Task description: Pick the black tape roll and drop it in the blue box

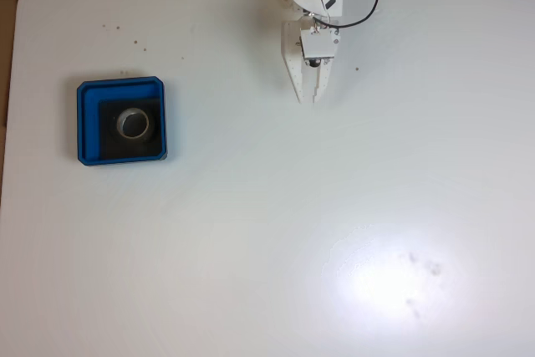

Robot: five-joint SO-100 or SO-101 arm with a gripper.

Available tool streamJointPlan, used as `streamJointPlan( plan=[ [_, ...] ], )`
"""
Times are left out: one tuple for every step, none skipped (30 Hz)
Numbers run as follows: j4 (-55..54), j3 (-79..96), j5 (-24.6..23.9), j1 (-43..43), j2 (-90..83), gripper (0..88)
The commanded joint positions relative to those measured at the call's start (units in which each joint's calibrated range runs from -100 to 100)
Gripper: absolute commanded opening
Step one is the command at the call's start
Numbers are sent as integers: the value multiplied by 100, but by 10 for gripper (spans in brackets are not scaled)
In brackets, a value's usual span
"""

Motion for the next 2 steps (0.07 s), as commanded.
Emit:
streamJointPlan(
  plan=[
    [-57,72,15,25,-70,21],
    [-57,72,15,25,-70,21]
  ],
)
